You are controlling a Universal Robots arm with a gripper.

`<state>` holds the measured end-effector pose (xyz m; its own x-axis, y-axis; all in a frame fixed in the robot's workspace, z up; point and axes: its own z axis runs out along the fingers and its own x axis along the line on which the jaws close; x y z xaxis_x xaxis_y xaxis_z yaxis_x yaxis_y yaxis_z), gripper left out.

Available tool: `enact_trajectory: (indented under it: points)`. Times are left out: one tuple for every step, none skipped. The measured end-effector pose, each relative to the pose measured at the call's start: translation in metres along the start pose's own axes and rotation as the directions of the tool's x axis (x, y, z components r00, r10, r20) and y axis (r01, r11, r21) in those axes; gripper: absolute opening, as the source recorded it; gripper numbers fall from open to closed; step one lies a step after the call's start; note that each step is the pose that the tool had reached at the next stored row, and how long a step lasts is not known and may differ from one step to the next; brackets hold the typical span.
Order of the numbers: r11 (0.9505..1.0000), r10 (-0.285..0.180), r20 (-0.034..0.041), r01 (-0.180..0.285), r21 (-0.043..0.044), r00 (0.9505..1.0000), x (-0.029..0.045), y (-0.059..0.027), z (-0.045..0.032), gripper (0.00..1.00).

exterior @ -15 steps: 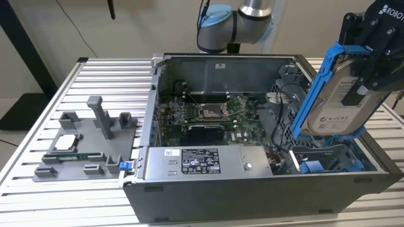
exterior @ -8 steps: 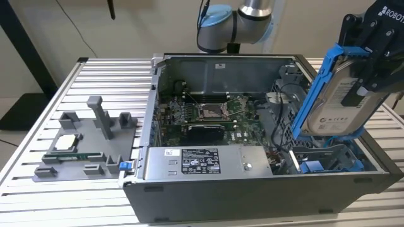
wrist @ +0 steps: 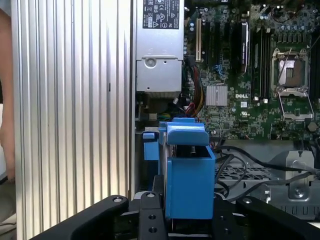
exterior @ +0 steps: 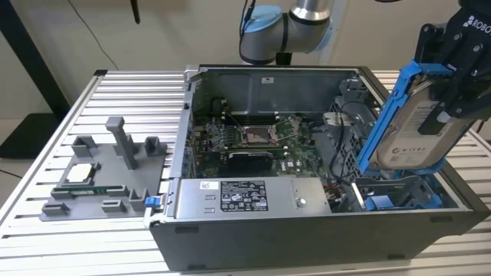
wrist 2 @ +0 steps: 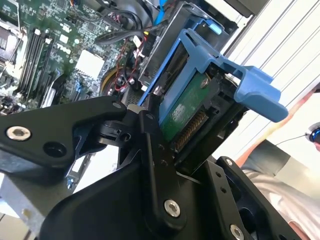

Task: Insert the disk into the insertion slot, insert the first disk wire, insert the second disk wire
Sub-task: 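Insert the disk into the insertion slot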

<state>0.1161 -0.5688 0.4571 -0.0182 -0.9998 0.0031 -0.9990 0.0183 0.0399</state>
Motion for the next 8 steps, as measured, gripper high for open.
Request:
enact_trajectory:
  points:
    - [1.0000,0.000,-0.0001,0.000,0.0000,1.0000,0.0000,-0.0002,0.0003,0.00]
    - [1.0000,0.000,-0.0001,0.000,0.0000,1.0000,0.0002,-0.0003,0.0007,0.00]
    - [1.0000,0.000,0.0000,0.000,0.0000,1.0000,0.0003,-0.0004,0.0010,0.00]
    - [1.0000,0.000,0.0000,0.000,0.0000,1.0000,0.0004,-0.0006,0.0013,0.00]
    - [1.0000,0.000,0.0000,0.000,0.0000,1.0000,0.0004,-0.0007,0.0016,0.00]
    - [1.0000,0.000,0.0001,0.000,0.0000,1.0000,0.0005,-0.0008,0.0019,0.00]
    - [1.0000,0.000,0.0001,0.000,0.0000,1.0000,0.0005,-0.0008,0.0022,0.00]
    - [1.0000,0.000,0.0001,0.000,0.0000,1.0000,0.0006,-0.0009,0.0024,0.00]
